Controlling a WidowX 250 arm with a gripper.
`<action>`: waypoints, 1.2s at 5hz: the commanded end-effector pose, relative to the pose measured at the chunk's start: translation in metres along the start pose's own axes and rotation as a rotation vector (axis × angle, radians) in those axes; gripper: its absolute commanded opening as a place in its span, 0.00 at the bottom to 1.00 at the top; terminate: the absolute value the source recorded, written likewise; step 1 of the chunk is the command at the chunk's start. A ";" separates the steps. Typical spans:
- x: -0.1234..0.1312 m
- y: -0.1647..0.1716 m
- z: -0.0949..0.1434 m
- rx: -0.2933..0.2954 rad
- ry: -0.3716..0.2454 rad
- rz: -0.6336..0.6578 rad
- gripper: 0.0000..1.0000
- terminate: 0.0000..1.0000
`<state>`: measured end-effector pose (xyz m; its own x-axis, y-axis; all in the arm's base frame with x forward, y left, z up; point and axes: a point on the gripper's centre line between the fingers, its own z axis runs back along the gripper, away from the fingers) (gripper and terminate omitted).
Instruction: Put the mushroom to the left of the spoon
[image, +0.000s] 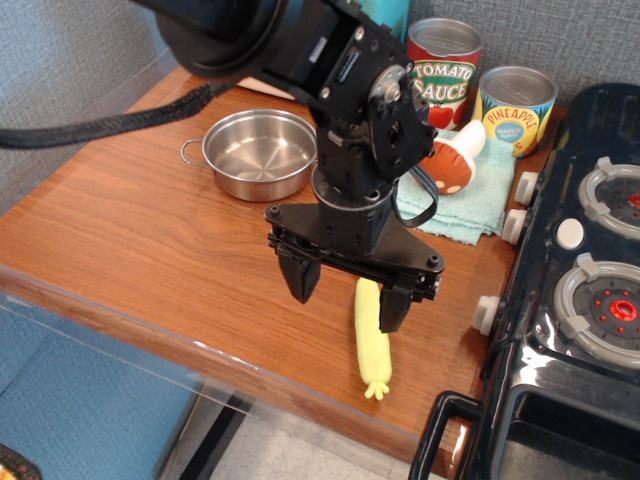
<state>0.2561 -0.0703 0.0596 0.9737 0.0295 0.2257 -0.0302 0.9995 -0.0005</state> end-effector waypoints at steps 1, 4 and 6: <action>0.000 0.000 0.000 0.000 0.000 0.000 1.00 0.00; 0.115 -0.016 -0.020 -0.009 -0.088 0.007 1.00 0.00; 0.187 -0.021 -0.040 0.010 -0.127 0.015 1.00 0.00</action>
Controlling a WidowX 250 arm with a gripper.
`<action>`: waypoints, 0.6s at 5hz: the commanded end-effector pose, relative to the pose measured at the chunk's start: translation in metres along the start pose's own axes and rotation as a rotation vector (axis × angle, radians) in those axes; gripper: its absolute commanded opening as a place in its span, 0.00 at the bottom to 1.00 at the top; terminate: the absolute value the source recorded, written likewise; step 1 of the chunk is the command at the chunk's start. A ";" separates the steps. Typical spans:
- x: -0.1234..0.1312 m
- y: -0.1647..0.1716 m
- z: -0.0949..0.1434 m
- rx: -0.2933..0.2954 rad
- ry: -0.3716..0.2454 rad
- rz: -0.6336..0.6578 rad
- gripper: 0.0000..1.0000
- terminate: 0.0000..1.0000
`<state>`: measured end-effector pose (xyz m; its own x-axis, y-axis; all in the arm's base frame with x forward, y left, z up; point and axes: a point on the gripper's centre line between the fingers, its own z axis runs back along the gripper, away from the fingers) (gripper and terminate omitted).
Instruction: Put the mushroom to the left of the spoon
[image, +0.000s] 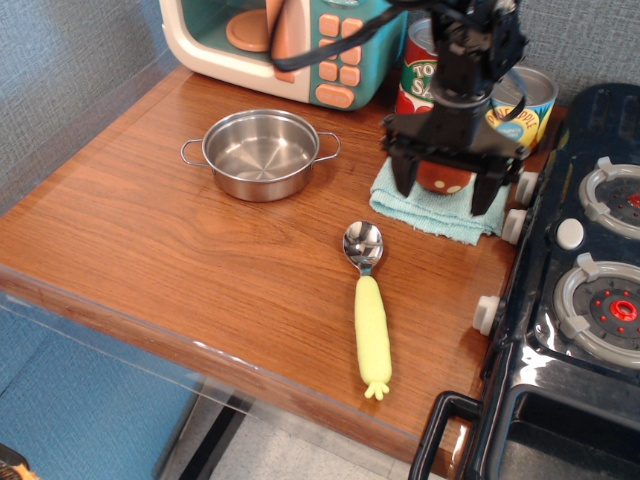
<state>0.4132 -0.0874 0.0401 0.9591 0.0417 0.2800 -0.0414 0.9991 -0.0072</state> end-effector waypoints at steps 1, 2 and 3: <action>0.047 0.005 0.003 0.061 -0.068 -0.010 1.00 0.00; 0.044 0.009 -0.001 0.045 -0.067 -0.008 0.00 0.00; 0.041 0.009 0.016 0.026 -0.078 -0.009 0.00 0.00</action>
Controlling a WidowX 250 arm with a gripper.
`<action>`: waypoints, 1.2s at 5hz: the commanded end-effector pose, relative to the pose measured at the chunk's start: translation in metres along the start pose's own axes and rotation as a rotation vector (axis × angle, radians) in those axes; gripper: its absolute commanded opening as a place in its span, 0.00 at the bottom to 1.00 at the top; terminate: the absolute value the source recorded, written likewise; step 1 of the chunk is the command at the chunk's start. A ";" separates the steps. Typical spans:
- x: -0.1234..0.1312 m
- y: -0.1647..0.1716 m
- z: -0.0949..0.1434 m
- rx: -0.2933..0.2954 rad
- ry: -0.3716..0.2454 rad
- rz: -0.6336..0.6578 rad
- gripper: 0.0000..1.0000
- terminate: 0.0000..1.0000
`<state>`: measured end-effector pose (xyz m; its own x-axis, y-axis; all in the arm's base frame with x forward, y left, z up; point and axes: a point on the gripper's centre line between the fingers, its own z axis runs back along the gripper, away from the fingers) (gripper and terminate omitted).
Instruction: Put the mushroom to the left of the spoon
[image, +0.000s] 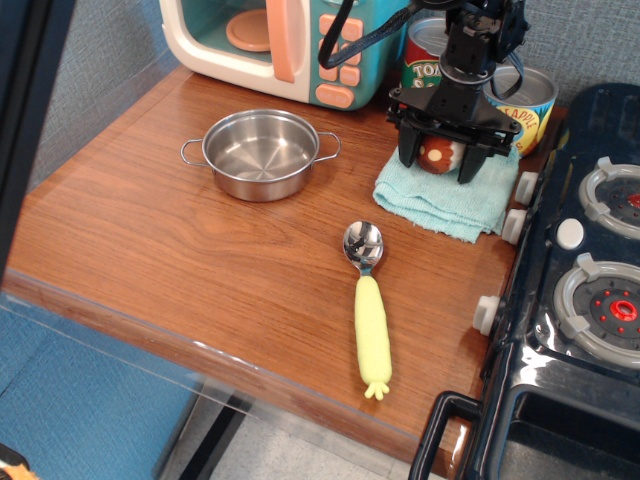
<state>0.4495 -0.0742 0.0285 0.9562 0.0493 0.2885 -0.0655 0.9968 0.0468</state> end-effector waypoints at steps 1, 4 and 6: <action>0.001 0.010 0.073 -0.054 -0.121 0.015 0.00 0.00; -0.128 0.076 0.096 0.031 0.065 0.153 0.00 0.00; -0.187 0.087 0.082 0.071 0.161 0.127 0.00 0.00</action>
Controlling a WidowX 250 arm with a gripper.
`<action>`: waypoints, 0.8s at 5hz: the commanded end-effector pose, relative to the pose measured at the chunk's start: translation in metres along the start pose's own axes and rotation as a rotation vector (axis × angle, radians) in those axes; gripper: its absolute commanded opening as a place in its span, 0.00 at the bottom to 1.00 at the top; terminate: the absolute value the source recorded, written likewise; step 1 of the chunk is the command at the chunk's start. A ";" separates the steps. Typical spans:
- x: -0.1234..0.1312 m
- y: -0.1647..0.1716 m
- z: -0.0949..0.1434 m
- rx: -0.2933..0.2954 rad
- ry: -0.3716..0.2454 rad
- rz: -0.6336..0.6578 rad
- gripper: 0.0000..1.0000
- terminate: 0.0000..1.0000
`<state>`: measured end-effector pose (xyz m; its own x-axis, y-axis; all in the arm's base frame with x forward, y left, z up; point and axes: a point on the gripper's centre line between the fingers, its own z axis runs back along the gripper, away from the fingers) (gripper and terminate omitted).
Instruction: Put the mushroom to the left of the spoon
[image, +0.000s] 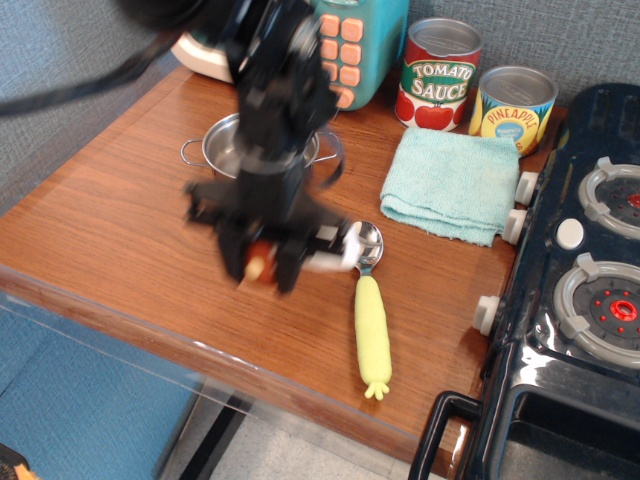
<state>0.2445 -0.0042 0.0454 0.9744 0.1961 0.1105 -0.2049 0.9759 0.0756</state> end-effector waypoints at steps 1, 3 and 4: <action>-0.005 0.010 0.011 0.034 -0.024 -0.004 1.00 0.00; -0.007 0.015 0.031 0.069 -0.067 0.045 1.00 0.00; -0.008 0.013 0.035 0.054 -0.060 0.038 1.00 0.00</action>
<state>0.2242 0.0067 0.0613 0.9655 0.2294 0.1236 -0.2459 0.9589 0.1414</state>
